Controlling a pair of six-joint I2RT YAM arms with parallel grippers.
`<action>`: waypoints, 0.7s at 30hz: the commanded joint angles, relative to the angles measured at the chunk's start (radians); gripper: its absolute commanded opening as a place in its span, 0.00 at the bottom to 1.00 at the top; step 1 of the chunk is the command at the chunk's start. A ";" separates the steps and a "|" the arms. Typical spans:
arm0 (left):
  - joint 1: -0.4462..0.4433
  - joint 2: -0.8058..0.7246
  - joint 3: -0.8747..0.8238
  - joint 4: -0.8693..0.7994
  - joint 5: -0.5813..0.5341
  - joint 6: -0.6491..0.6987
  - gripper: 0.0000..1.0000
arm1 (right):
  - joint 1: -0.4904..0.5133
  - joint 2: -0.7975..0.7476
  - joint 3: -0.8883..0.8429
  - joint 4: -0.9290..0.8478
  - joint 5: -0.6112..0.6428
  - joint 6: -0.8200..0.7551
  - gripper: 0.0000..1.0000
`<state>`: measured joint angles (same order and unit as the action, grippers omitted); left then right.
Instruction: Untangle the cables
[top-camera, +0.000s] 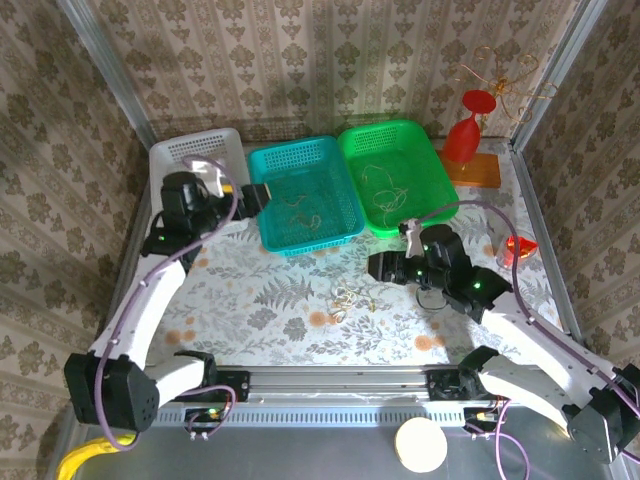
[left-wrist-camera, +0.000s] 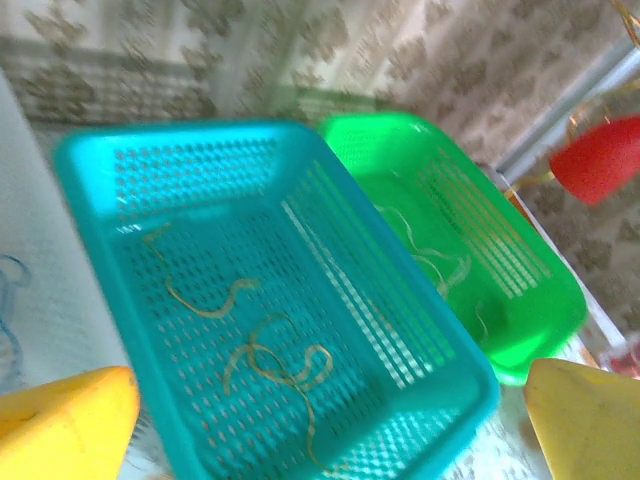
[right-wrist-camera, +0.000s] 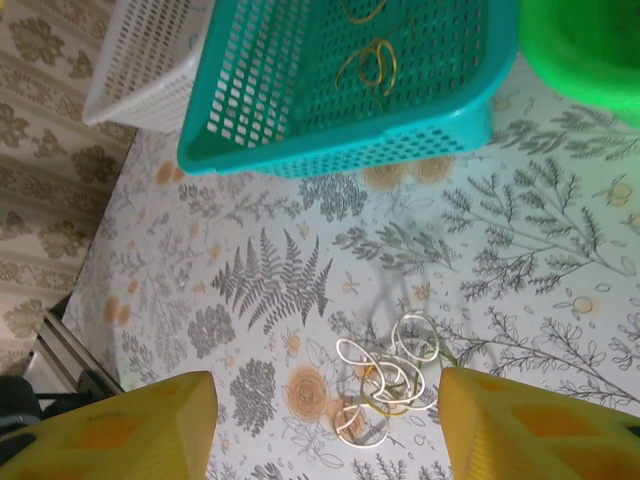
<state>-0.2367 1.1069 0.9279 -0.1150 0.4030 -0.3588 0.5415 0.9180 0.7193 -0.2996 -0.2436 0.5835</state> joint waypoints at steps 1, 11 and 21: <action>-0.087 -0.055 -0.081 -0.010 -0.072 -0.023 1.00 | -0.031 -0.012 0.063 -0.066 -0.017 0.003 0.62; -0.424 -0.036 -0.215 0.080 -0.282 -0.105 1.00 | -0.117 0.025 0.062 -0.143 -0.034 -0.020 0.57; -0.530 0.084 -0.212 0.189 -0.304 -0.155 1.00 | -0.097 0.098 -0.122 -0.085 -0.096 -0.017 0.39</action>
<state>-0.7559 1.1805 0.7116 0.0120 0.1226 -0.4805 0.4297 0.9997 0.6380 -0.3943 -0.2996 0.5648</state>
